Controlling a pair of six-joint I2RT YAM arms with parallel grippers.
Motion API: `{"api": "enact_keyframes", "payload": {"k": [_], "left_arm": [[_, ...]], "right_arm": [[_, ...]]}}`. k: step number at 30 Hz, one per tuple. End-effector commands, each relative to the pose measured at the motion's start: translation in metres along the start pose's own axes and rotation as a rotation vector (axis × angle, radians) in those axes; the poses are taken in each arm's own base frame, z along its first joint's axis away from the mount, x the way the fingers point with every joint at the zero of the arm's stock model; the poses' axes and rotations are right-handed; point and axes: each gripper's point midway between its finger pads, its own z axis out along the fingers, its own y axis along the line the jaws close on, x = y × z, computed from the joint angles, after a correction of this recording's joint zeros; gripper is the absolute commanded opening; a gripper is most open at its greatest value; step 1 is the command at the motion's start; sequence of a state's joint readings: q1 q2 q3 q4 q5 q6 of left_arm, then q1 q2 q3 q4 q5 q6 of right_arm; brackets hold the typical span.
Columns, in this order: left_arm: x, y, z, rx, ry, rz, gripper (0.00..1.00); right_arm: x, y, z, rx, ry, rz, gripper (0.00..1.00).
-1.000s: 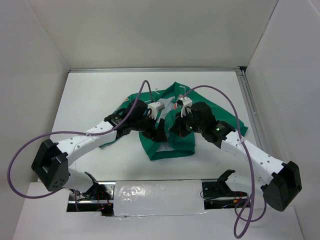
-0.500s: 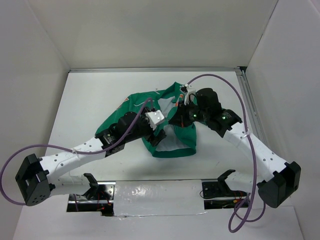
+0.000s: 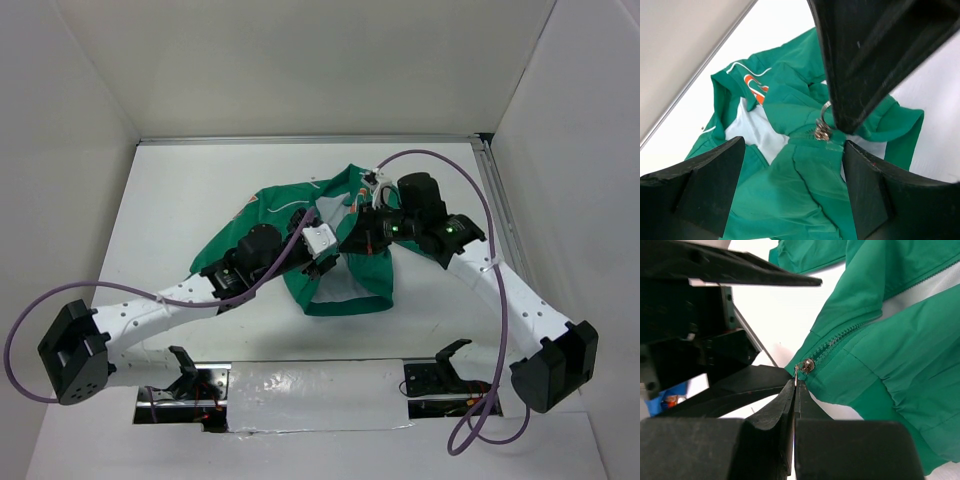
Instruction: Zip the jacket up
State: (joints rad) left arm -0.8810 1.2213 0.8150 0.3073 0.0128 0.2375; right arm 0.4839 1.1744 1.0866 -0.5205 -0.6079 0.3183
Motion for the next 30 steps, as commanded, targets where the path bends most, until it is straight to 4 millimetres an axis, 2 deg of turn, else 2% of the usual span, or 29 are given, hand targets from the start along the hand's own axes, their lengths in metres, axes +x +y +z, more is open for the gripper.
{"api": "enact_keyframes", "payload": {"k": [1, 5, 10, 14, 17, 18, 20, 25, 28, 29, 30], "left_arm": [[-0.014, 0.004, 0.001, -0.018, -0.063, 0.055, 0.89], [-0.017, -0.002, -0.004, -0.005, -0.084, 0.062, 0.88], [-0.021, -0.007, 0.001, -0.003, -0.109, 0.083, 0.81], [-0.021, -0.002, 0.007, -0.049, -0.11, 0.106, 0.75], [-0.021, 0.001, 0.007, -0.068, -0.118, 0.115, 0.61], [-0.021, 0.002, 0.006, -0.074, -0.119, 0.121, 0.49], [-0.021, 0.002, 0.005, -0.078, -0.12, 0.125, 0.34], [-0.016, 0.002, 0.004, -0.078, -0.091, 0.123, 0.3], [-0.013, -0.003, 0.005, -0.058, -0.084, 0.118, 0.12], [-0.014, -0.006, 0.005, -0.053, -0.087, 0.116, 0.0], [-0.015, -0.007, 0.004, -0.05, -0.092, 0.118, 0.0]], "right_arm": [[-0.024, 0.017, -0.012, -0.057, -0.047, -0.017, 0.0], [-0.023, 0.014, -0.009, -0.065, -0.031, 0.005, 0.0], [-0.023, 0.015, -0.007, -0.082, -0.027, 0.011, 0.0], [-0.023, 0.016, -0.008, -0.093, -0.024, 0.012, 0.0], [-0.022, 0.014, -0.008, -0.085, -0.023, 0.021, 0.0], [-0.022, 0.012, -0.008, -0.079, -0.025, 0.027, 0.0], [-0.023, 0.011, -0.008, -0.077, -0.027, 0.033, 0.0], [-0.032, 0.007, -0.01, -0.061, -0.068, 0.033, 0.0], [-0.04, 0.003, -0.01, -0.032, -0.096, 0.039, 0.0], [-0.042, 0.002, -0.009, -0.024, -0.102, 0.04, 0.0], [-0.044, 0.0, -0.008, -0.01, -0.108, 0.043, 0.0]]}}
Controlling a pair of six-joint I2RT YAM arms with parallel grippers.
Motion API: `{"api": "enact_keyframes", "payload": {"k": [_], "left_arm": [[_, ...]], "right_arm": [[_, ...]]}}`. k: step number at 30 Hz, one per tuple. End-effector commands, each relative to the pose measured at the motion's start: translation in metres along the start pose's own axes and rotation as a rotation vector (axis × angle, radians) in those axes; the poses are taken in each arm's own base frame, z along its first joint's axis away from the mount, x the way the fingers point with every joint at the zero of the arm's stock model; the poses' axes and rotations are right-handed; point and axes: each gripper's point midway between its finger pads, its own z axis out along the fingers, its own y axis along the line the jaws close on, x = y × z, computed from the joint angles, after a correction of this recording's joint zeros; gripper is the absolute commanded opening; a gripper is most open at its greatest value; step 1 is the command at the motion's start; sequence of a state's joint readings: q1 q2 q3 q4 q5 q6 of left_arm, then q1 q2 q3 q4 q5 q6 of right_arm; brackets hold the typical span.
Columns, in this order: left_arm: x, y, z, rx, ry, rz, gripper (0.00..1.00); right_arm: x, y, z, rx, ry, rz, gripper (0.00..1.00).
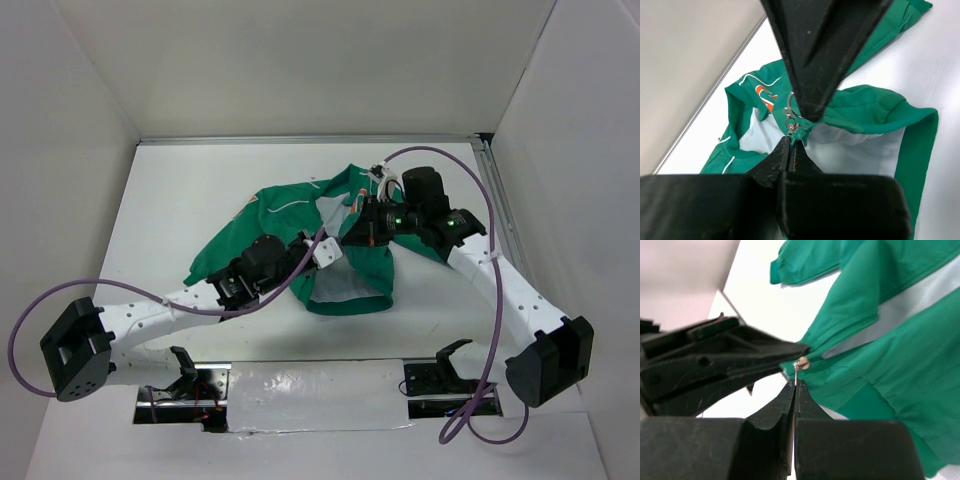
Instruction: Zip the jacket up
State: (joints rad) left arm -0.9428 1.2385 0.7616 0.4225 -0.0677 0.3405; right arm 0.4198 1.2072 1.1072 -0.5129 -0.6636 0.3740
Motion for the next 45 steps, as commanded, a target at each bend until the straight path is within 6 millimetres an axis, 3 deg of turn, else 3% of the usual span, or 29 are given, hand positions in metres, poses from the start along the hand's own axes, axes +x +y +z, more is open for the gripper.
{"api": "enact_keyframes", "payload": {"k": [1, 6, 13, 17, 19, 23, 26, 30, 33, 36, 39, 40, 42, 43, 45], "left_arm": [[-0.017, 0.001, -0.001, -0.009, -0.067, 0.014, 0.0], [-0.037, -0.008, -0.012, 0.015, -0.145, 0.048, 0.0], [-0.057, -0.001, -0.027, -0.012, -0.197, 0.056, 0.0], [-0.069, 0.0, -0.031, -0.002, -0.226, 0.057, 0.0], [-0.07, 0.004, -0.029, -0.02, -0.225, 0.068, 0.0], [-0.056, 0.009, -0.017, -0.031, -0.163, 0.059, 0.0], [-0.041, 0.009, -0.005, -0.008, -0.106, 0.006, 0.0], [-0.033, 0.008, 0.009, -0.008, -0.079, -0.012, 0.0], [-0.032, 0.013, 0.015, -0.031, -0.059, -0.009, 0.0], [-0.042, 0.017, 0.011, -0.035, -0.074, 0.002, 0.0], [-0.063, 0.031, -0.001, -0.069, -0.112, 0.029, 0.0], [-0.067, 0.034, -0.004, -0.083, -0.114, 0.036, 0.0], [-0.082, 0.034, -0.016, -0.079, -0.129, 0.051, 0.0], [-0.085, 0.032, -0.019, -0.07, -0.134, 0.056, 0.0], [-0.088, 0.023, -0.026, -0.042, -0.137, 0.043, 0.0]], "right_arm": [[-0.036, 0.001, -0.002, 0.041, -0.107, -0.045, 0.0], [-0.047, -0.034, 0.009, 0.2, -0.133, -0.035, 0.0], [-0.034, -0.082, 0.035, 0.366, -0.071, -0.046, 0.0], [-0.04, -0.112, 0.041, 0.492, -0.073, -0.038, 0.0], [-0.037, -0.104, 0.045, 0.438, -0.067, -0.047, 0.0], [-0.009, -0.069, 0.047, 0.282, -0.019, -0.116, 0.0], [-0.013, -0.02, 0.026, 0.164, -0.048, -0.213, 0.0], [-0.016, 0.036, 0.014, 0.001, -0.063, -0.307, 0.0], [-0.023, 0.048, 0.009, -0.024, -0.087, -0.333, 0.0], [-0.027, 0.031, 0.017, 0.049, -0.086, -0.305, 0.0], [-0.027, -0.01, 0.033, 0.175, -0.069, -0.211, 0.0], [-0.028, -0.04, 0.042, 0.257, -0.065, -0.173, 0.0], [-0.04, -0.076, 0.047, 0.355, -0.089, -0.121, 0.0], [-0.038, -0.102, 0.059, 0.421, -0.06, -0.097, 0.0], [-0.056, -0.117, 0.069, 0.457, -0.093, -0.092, 0.0]]}}
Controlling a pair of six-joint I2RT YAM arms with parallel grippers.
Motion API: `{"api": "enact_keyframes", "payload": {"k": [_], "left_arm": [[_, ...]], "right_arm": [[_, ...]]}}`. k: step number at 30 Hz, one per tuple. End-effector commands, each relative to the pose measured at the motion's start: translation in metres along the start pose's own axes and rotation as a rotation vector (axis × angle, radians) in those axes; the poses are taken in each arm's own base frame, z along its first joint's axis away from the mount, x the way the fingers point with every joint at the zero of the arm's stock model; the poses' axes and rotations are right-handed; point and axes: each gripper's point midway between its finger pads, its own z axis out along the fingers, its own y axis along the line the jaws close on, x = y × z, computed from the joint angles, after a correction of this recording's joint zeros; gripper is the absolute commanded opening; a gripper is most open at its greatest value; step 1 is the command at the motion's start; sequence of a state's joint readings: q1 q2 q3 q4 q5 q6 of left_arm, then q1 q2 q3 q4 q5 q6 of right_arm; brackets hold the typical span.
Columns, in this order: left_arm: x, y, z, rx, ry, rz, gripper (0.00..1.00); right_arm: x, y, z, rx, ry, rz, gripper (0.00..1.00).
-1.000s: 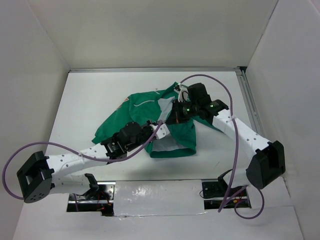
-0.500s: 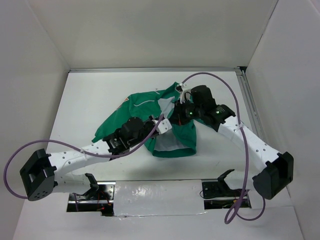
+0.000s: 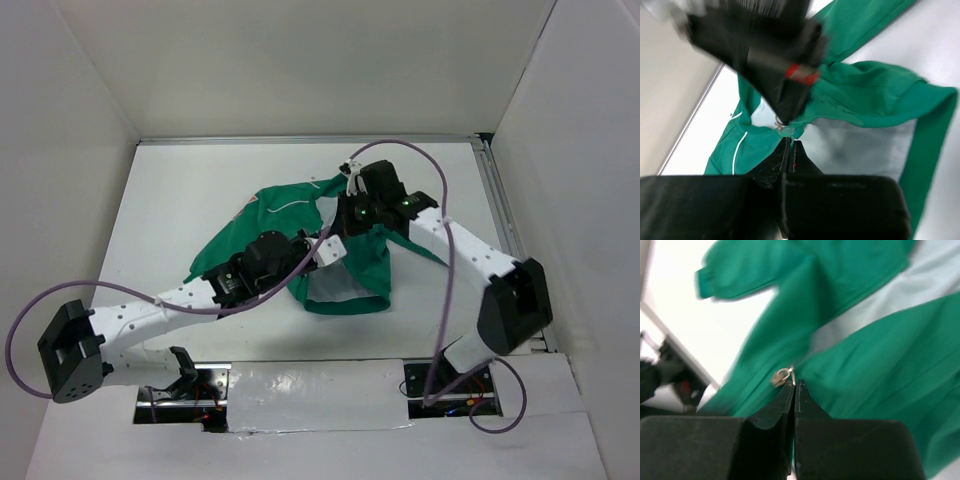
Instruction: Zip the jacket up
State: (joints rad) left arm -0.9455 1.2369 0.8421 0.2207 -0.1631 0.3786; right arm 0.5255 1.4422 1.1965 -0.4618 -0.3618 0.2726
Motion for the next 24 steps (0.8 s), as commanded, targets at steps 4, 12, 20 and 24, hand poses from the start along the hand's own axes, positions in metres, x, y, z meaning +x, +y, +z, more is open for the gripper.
{"api": "enact_keyframes", "payload": {"k": [4, 12, 20, 24], "left_arm": [[-0.1, 0.011, -0.042, 0.006, -0.301, -0.056, 0.0], [-0.098, -0.001, -0.07, 0.077, -0.305, -0.16, 0.0], [-0.045, -0.077, -0.09, 0.365, -0.136, -0.408, 0.0], [0.016, -0.131, -0.105, 0.458, 0.108, -0.592, 0.0]], "right_arm": [[-0.056, -0.083, 0.042, 0.244, -0.114, 0.059, 0.0], [-0.156, -0.187, 0.053, 0.535, -0.281, 0.113, 0.0], [-0.282, -0.285, 0.03, 0.717, -0.592, 0.15, 0.0], [-0.308, -0.3, 0.017, 0.751, -0.693, 0.093, 0.0]]}}
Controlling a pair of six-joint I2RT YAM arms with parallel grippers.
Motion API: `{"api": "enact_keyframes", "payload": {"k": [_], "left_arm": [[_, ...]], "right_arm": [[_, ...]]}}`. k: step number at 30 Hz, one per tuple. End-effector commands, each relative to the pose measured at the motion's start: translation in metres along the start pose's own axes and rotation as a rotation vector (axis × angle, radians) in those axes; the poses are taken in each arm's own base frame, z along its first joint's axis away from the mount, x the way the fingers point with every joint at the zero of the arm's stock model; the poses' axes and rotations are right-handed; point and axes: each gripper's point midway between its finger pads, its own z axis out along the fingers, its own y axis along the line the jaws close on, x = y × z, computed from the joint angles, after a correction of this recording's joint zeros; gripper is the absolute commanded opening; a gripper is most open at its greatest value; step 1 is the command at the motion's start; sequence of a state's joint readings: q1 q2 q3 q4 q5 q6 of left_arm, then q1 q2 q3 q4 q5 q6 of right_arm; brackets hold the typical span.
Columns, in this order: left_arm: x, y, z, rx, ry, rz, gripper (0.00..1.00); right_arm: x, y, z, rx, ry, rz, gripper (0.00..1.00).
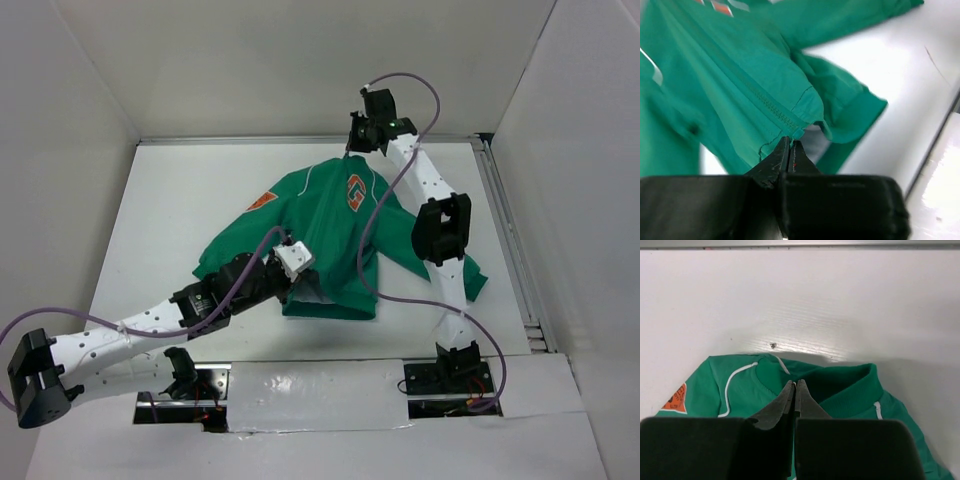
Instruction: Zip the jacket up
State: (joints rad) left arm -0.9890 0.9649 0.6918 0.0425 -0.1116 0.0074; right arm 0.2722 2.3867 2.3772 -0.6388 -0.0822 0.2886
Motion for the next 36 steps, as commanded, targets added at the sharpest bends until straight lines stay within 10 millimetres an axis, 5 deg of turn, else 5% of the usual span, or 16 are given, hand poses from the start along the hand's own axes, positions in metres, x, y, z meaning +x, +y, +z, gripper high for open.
{"api": "enact_keyframes", "payload": {"k": [1, 5, 9, 10, 11, 13, 17, 22, 23, 24, 27, 31, 32, 33, 35, 36], "left_arm": [[0.046, -0.088, -0.034, 0.321, 0.178, -0.28, 0.0], [0.111, -0.095, -0.04, 0.251, 0.385, -0.462, 0.07], [0.132, -0.098, -0.034, 0.204, 0.47, -0.539, 0.61], [0.134, -0.101, -0.034, 0.21, 0.483, -0.546, 0.74], [0.135, -0.102, -0.034, 0.206, 0.505, -0.55, 0.99], [0.135, -0.096, -0.033, 0.162, 0.519, -0.556, 0.99], [0.1, -0.065, -0.029, 0.029, 0.399, -0.534, 0.99], [0.031, -0.015, -0.024, -0.072, 0.175, -0.551, 0.99], [0.022, 0.0, -0.023, -0.069, 0.148, -0.573, 0.99], [0.013, 0.011, -0.02, -0.08, 0.122, -0.584, 0.99], [-0.015, 0.084, -0.013, -0.223, 0.072, -0.686, 0.99], [0.002, 0.152, 0.02, -0.366, 0.19, -0.732, 0.99], [0.005, 0.165, 0.022, -0.406, 0.214, -0.744, 0.99], [-0.008, 0.181, 0.023, -0.436, 0.197, -0.752, 0.99], [0.001, 0.211, 0.015, -0.472, 0.191, -0.8, 0.99], [-0.004, 0.207, 0.018, -0.433, 0.177, -0.803, 0.99]], "right_arm": [[-0.133, -0.099, -0.016, 0.29, -0.486, 0.002, 0.0], [-0.118, -0.099, -0.009, 0.24, -0.424, -0.051, 0.0], [-0.087, -0.087, 0.005, 0.193, -0.333, -0.112, 0.03], [-0.087, -0.082, 0.002, 0.182, -0.33, -0.118, 0.13], [-0.087, -0.079, 0.0, 0.17, -0.327, -0.12, 0.5], [-0.096, -0.062, -0.015, 0.116, -0.343, -0.119, 0.99], [-0.115, -0.029, -0.06, 0.004, -0.379, -0.098, 1.0], [-0.109, -0.039, -0.132, 0.047, -0.426, 0.006, 1.0], [-0.082, -0.054, -0.127, 0.097, -0.375, 0.053, 1.0], [-0.086, -0.056, -0.15, 0.106, -0.402, 0.077, 1.0], [-0.044, -0.092, -0.159, 0.186, -0.316, 0.141, 1.0], [0.01, -0.131, -0.166, 0.221, -0.206, 0.228, 1.0], [0.043, -0.152, -0.163, 0.251, -0.152, 0.26, 1.0], [0.035, -0.145, -0.177, 0.205, -0.205, 0.254, 1.0], [0.054, -0.152, -0.196, 0.208, -0.229, 0.303, 1.0], [0.059, -0.155, -0.204, 0.224, -0.243, 0.305, 1.0]]}}
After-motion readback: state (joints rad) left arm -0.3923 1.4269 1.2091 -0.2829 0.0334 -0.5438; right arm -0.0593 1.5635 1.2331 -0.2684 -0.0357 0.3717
